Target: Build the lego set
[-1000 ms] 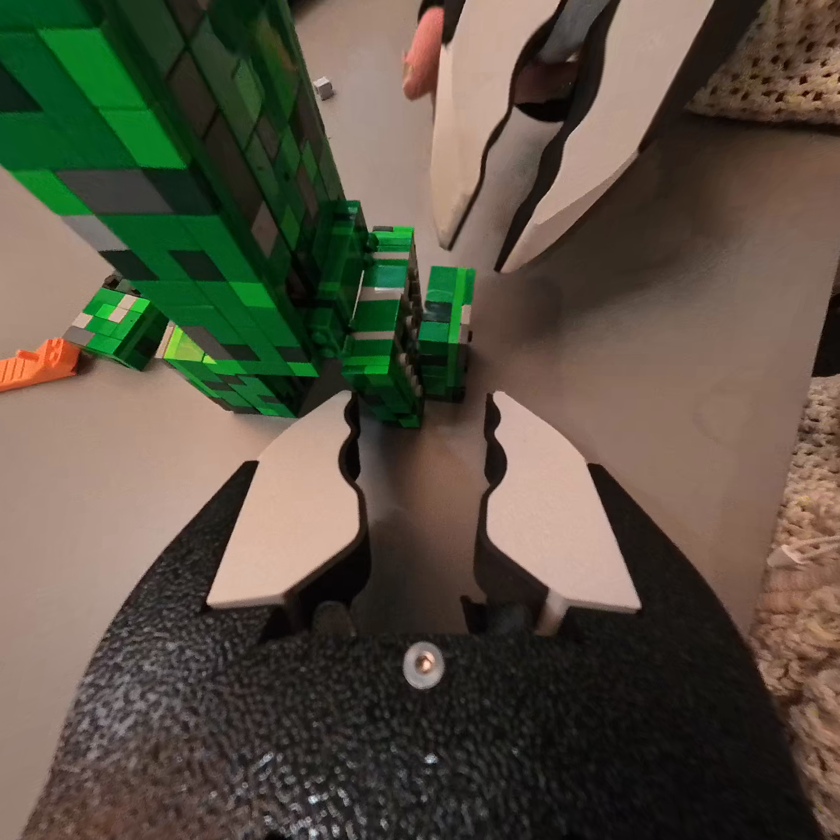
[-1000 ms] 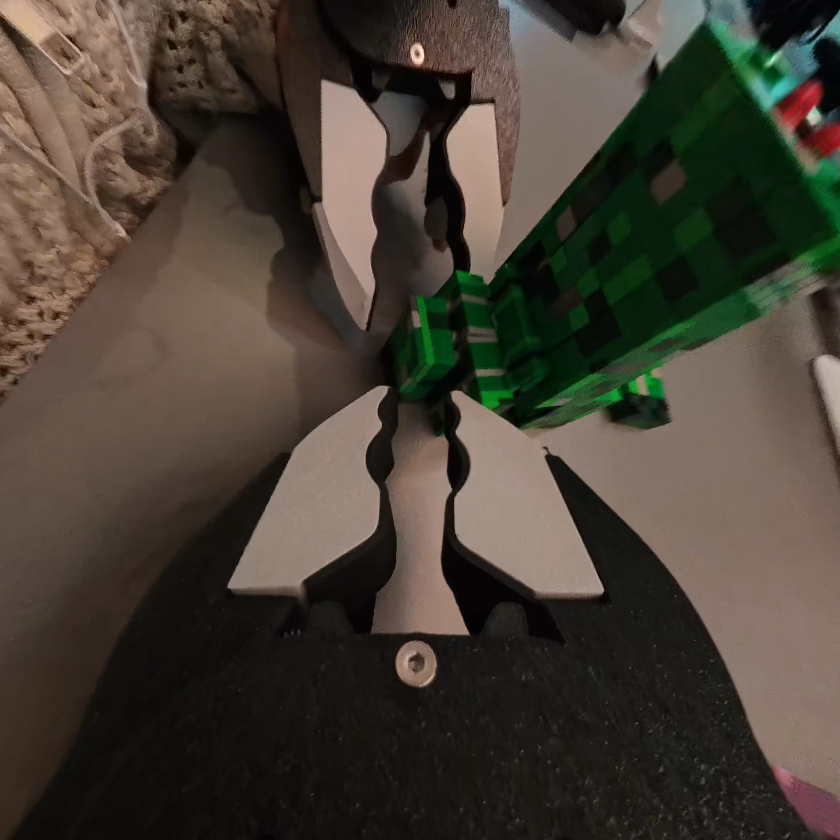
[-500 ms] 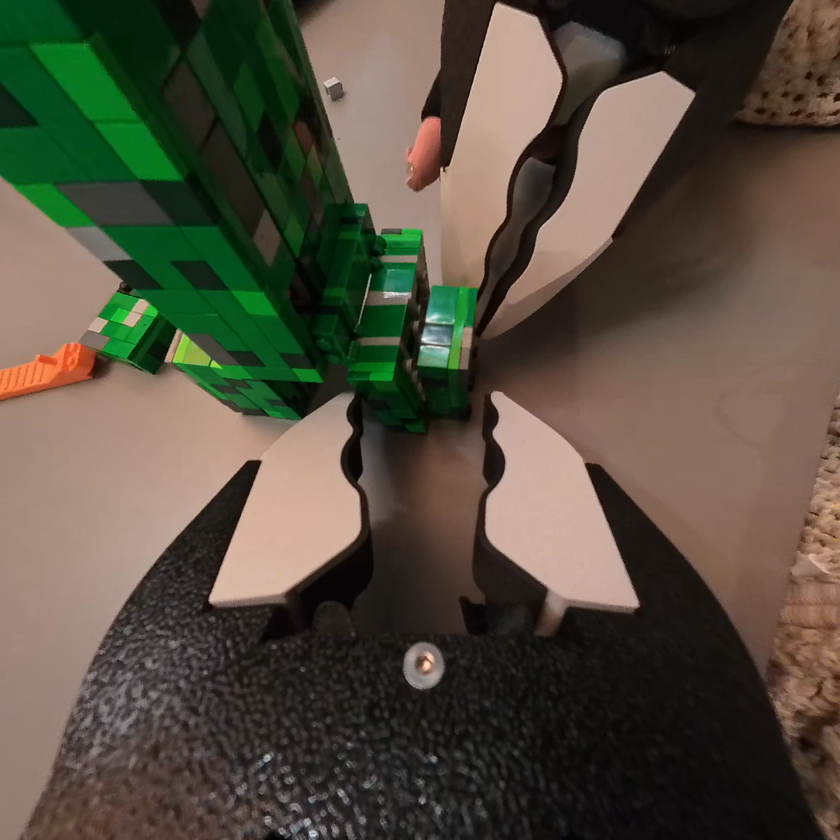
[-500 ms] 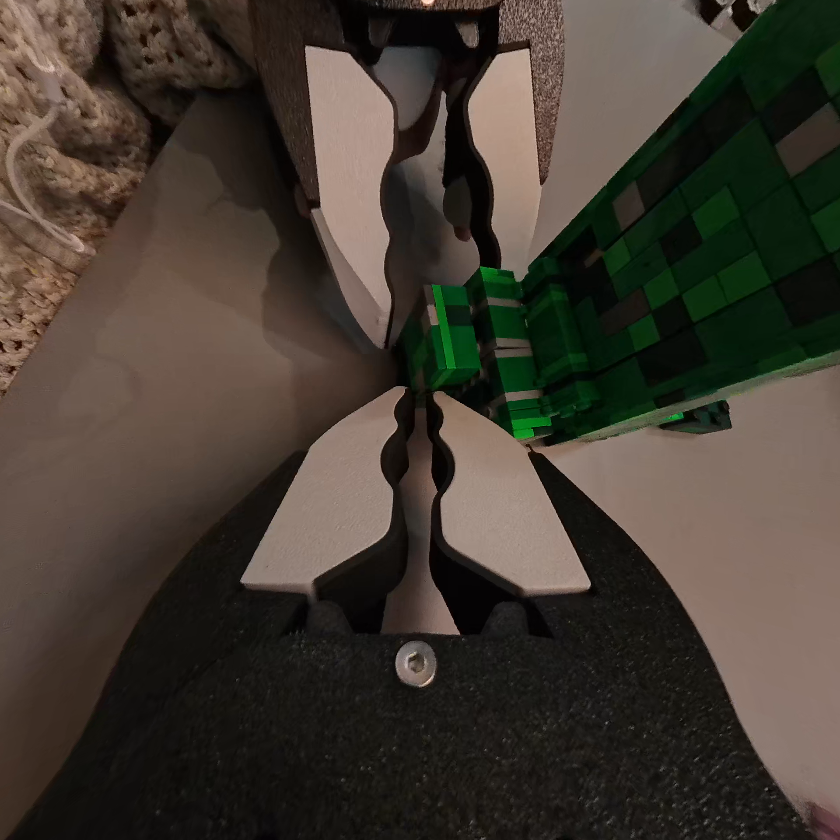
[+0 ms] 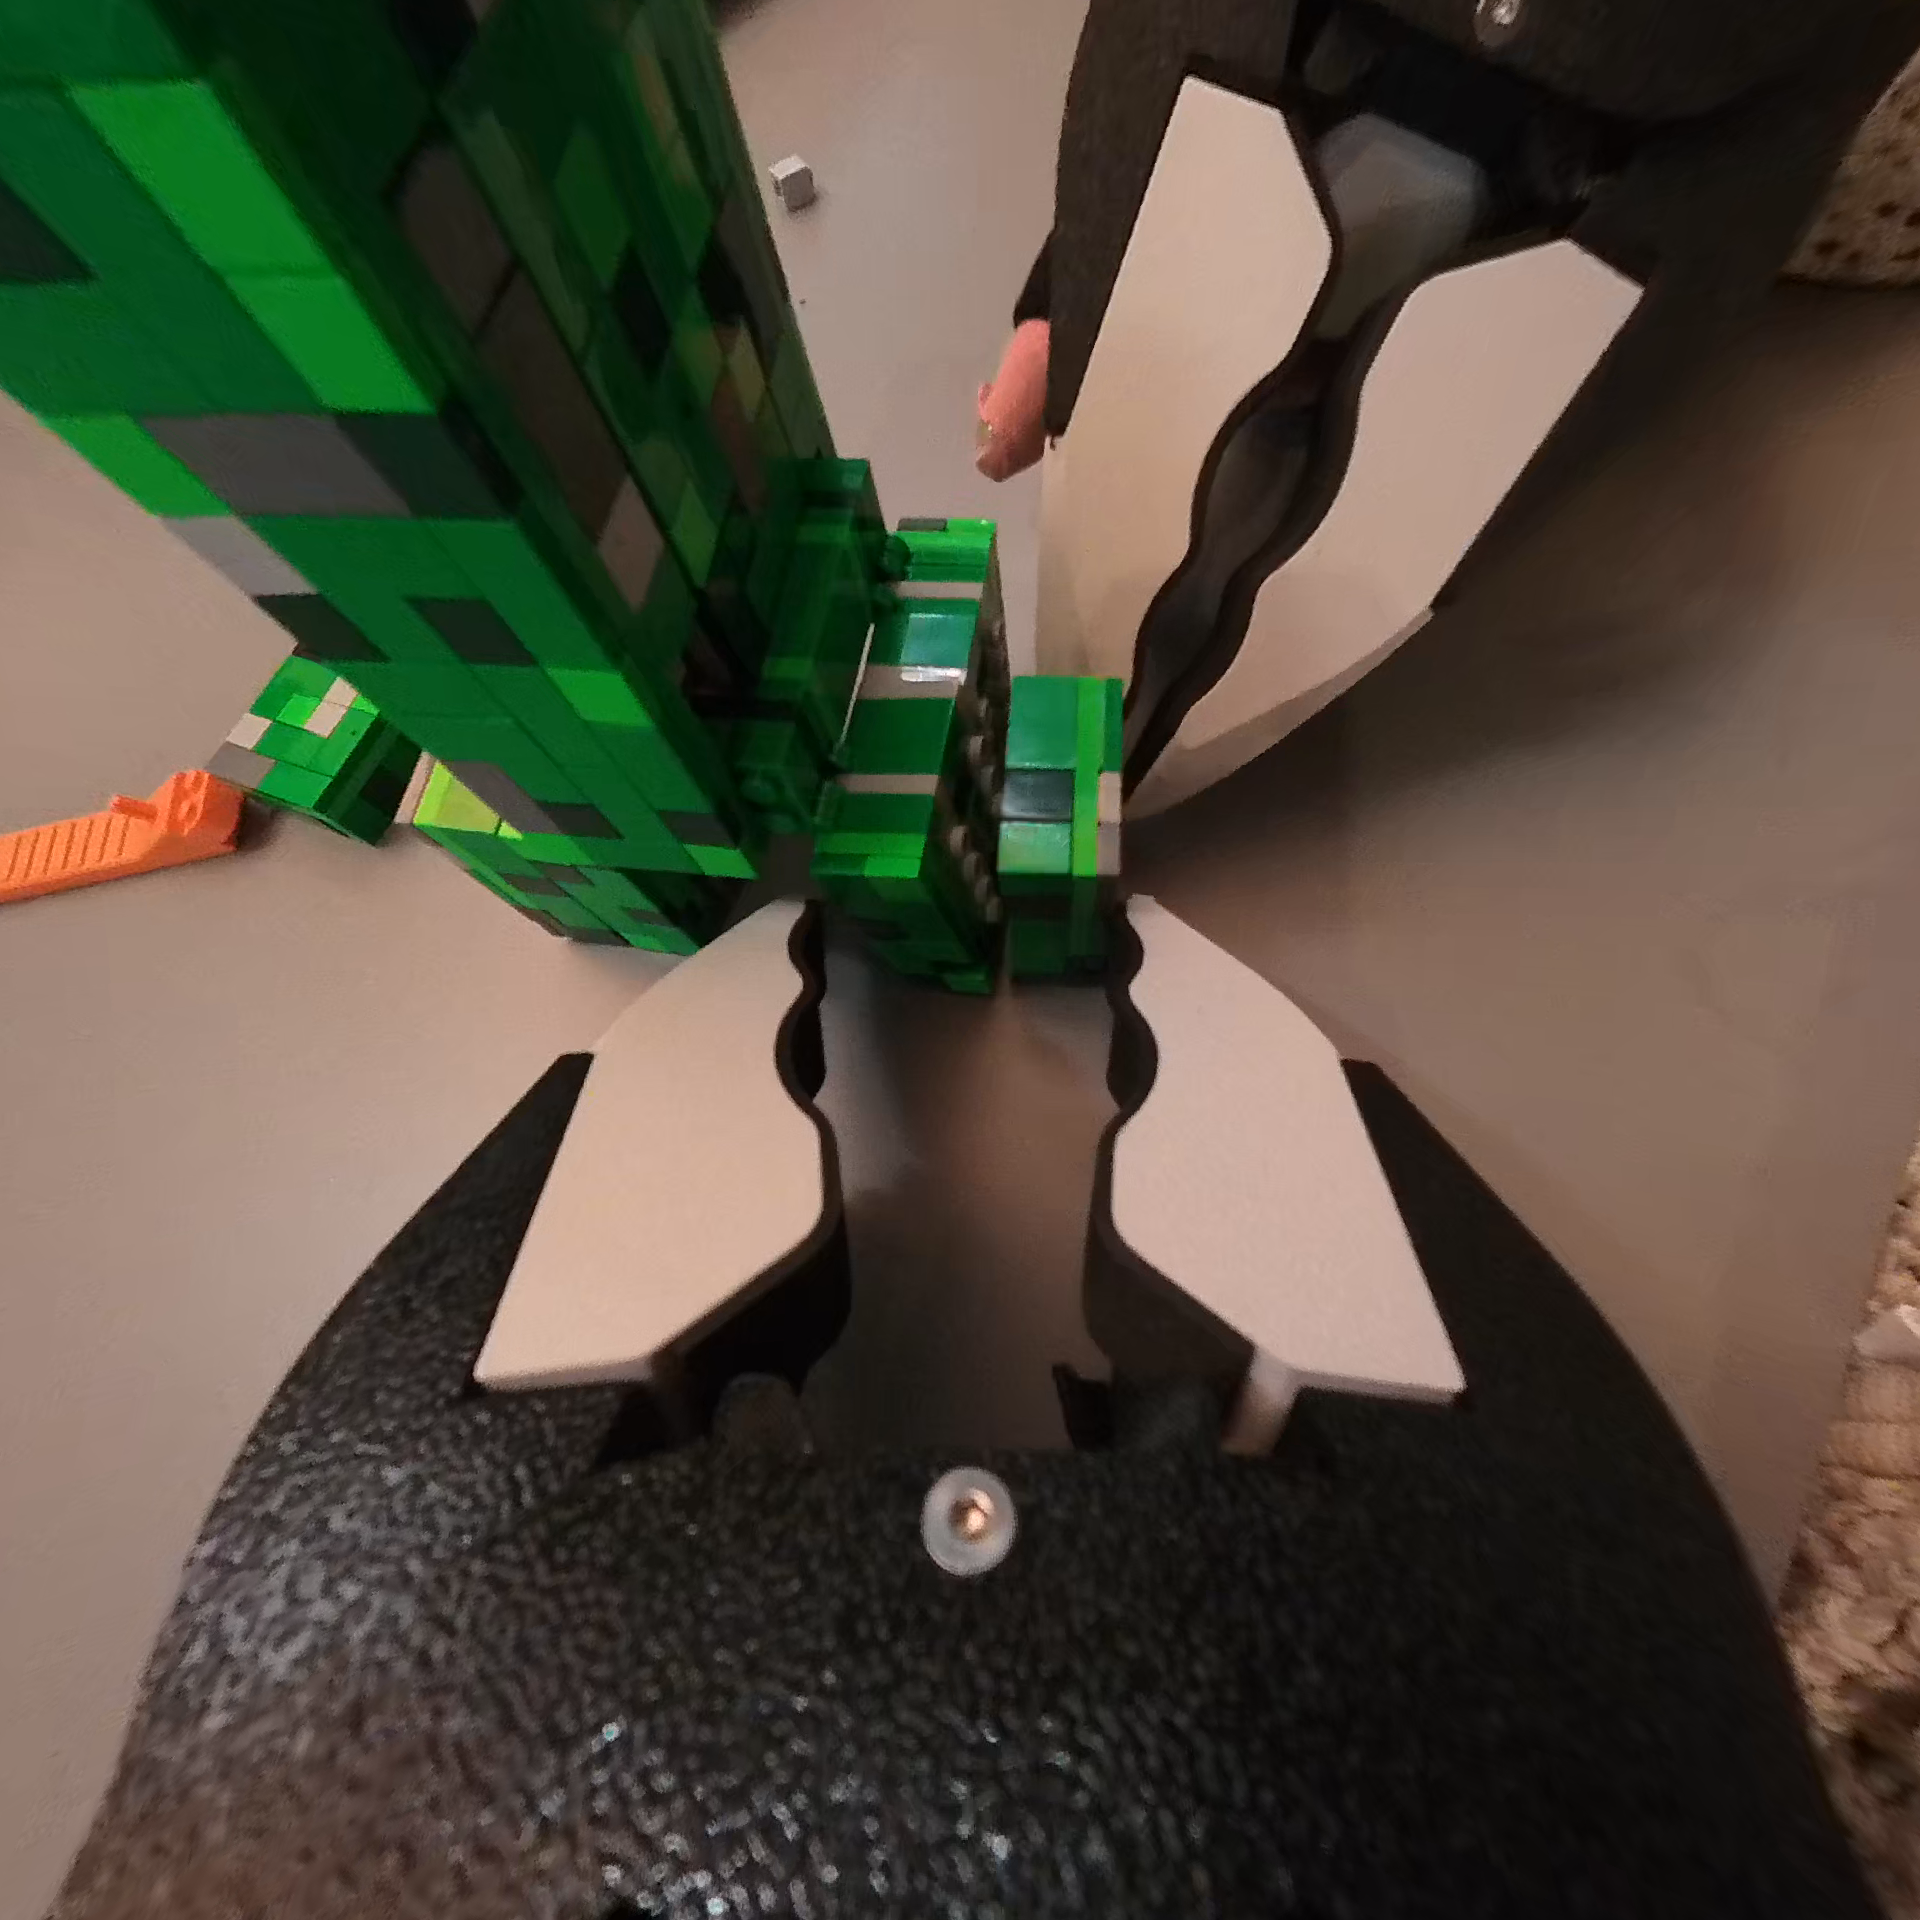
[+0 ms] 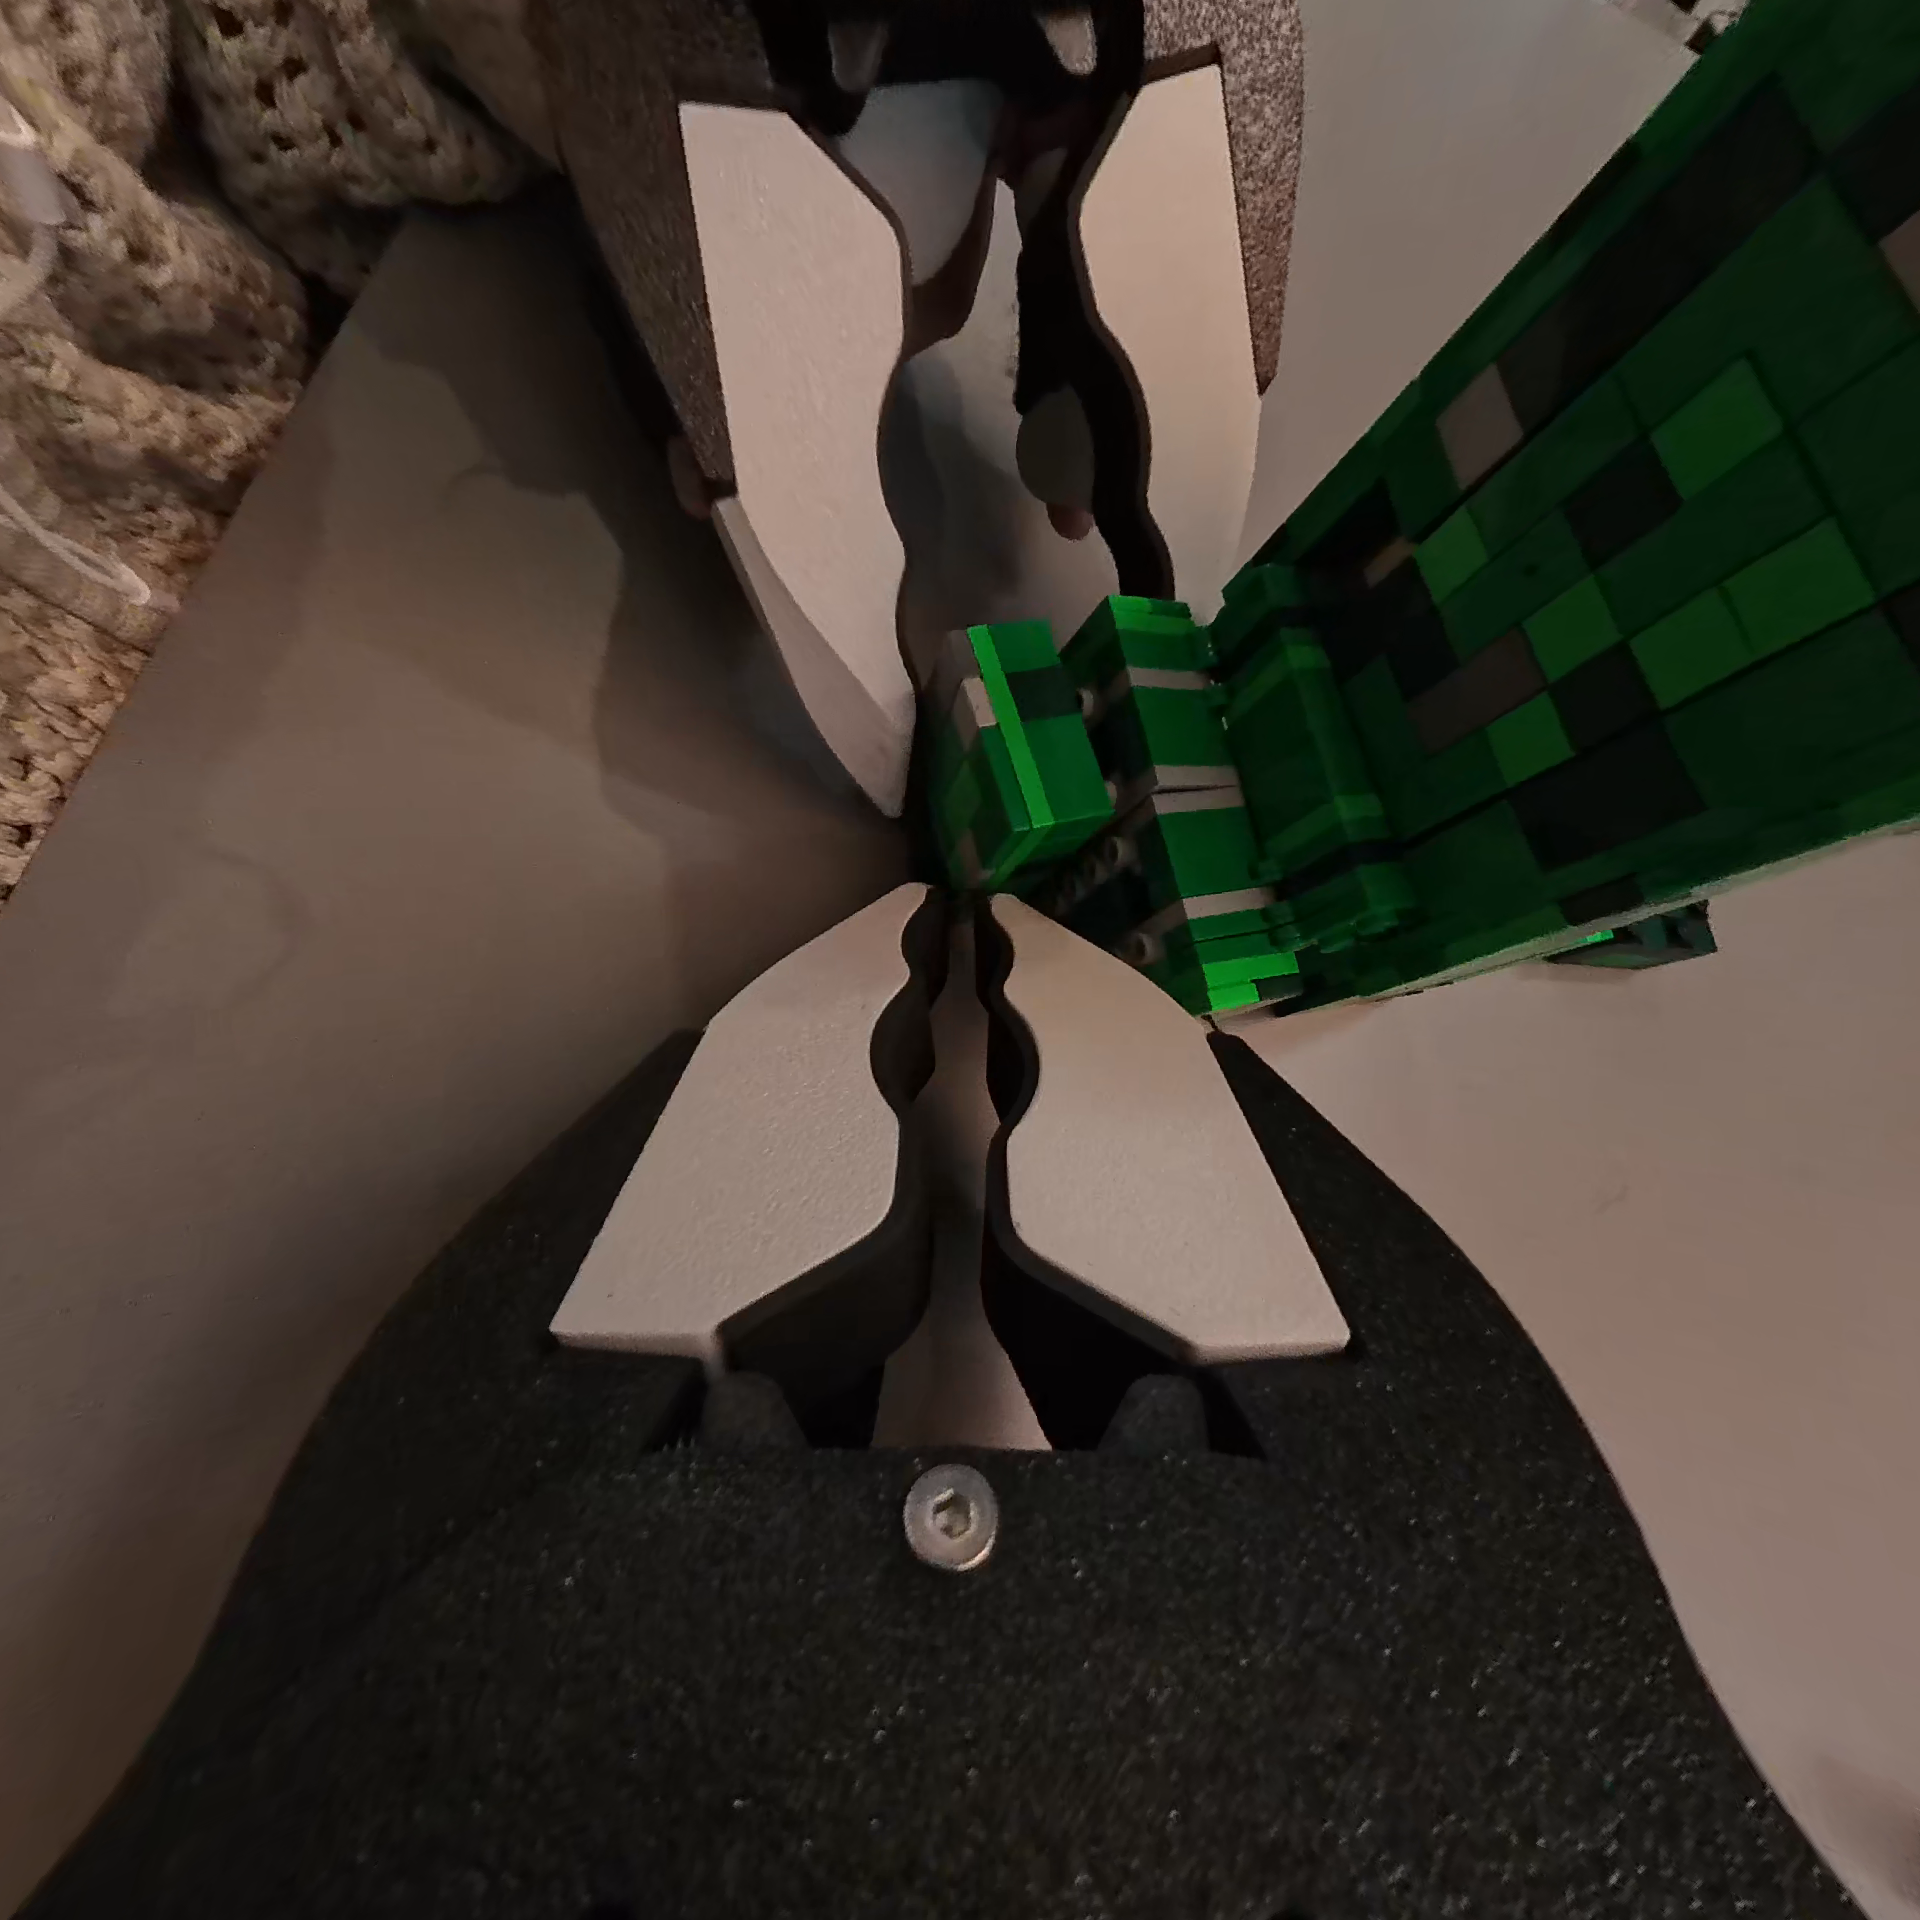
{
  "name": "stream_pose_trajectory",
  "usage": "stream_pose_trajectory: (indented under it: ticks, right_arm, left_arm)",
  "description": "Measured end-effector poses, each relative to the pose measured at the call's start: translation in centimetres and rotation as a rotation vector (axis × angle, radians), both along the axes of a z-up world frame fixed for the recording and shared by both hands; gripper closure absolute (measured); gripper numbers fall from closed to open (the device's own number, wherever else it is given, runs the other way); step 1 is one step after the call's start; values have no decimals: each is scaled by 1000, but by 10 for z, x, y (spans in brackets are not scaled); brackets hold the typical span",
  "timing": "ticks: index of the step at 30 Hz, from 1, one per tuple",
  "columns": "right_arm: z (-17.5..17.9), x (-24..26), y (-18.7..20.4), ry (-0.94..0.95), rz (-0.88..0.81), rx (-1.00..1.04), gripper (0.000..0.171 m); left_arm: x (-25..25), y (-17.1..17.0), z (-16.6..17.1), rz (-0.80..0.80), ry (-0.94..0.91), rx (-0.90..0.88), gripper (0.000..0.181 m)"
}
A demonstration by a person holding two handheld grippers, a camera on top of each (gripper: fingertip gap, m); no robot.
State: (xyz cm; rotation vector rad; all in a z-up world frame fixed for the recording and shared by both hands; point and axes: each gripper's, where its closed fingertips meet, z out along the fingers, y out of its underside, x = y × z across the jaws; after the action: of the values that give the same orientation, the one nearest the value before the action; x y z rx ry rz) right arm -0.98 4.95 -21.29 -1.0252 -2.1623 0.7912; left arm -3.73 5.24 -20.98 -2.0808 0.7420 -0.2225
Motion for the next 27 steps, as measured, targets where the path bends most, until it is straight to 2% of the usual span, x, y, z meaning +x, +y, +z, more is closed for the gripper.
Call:
stream_pose_trajectory:
  ticks: [16,21,24,27]
  right_arm:
    - [3,0,2,53,8,58,166]
    - [26,-3,5,216,18,120,168]
    - [40,-10,6,329,15,225,151]
    - [38,-14,3,328,37,278,143]
  left_arm:
    - [-2,2,1,14,-1,5,136]
    - [-2,2,0,19,11,12,137]
    - [-3,2,0,21,18,16,138]
    - [-2,2,0,14,14,12,140]
